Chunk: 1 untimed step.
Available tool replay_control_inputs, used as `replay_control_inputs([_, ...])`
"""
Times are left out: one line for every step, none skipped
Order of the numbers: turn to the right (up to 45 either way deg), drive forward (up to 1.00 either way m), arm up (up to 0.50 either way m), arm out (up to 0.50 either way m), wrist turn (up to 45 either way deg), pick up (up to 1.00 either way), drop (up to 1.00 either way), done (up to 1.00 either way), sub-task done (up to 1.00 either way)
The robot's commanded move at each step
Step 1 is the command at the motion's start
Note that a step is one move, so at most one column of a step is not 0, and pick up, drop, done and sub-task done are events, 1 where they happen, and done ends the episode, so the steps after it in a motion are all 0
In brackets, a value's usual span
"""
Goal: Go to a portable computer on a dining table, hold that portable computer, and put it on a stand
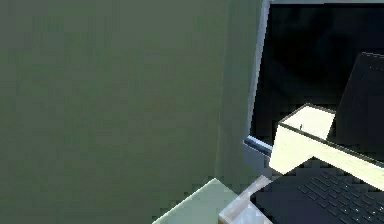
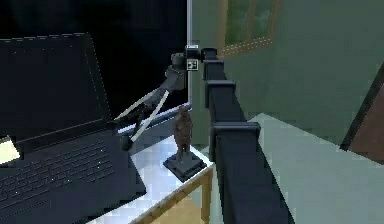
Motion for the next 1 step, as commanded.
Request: replay_control_inputs([0.0,0.00,0.00,0.00,0.0,0.00,1.00,0.00,0.00])
